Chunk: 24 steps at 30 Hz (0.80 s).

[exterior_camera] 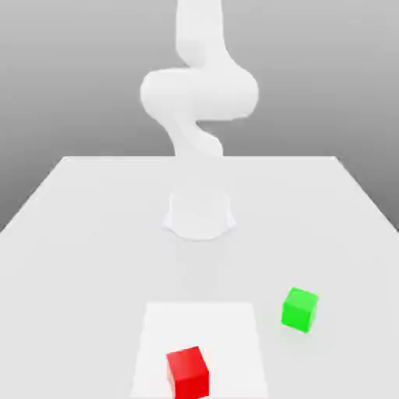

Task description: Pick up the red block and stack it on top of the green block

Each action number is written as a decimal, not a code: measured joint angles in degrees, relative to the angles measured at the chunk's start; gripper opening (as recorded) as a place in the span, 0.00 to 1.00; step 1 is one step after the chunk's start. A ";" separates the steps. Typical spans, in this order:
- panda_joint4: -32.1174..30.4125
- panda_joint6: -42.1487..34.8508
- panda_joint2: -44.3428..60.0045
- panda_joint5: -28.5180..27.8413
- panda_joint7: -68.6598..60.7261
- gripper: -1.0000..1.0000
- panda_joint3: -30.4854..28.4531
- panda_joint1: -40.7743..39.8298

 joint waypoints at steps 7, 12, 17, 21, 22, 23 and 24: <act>-2.30 5.42 14.92 2.21 -7.04 0.50 -3.07 2.71; -3.91 9.23 25.34 3.79 -11.99 0.50 -4.56 4.01; -5.53 13.03 35.71 4.81 -16.53 0.50 -5.21 4.51; -6.84 16.12 43.91 4.61 -19.43 0.50 -5.28 4.35; -7.17 16.91 45.94 4.34 -19.99 0.50 -5.29 4.24; -7.50 17.69 47.96 3.97 -20.49 0.50 -5.32 4.15; -7.83 18.48 49.97 3.51 -20.93 0.50 -5.41 4.10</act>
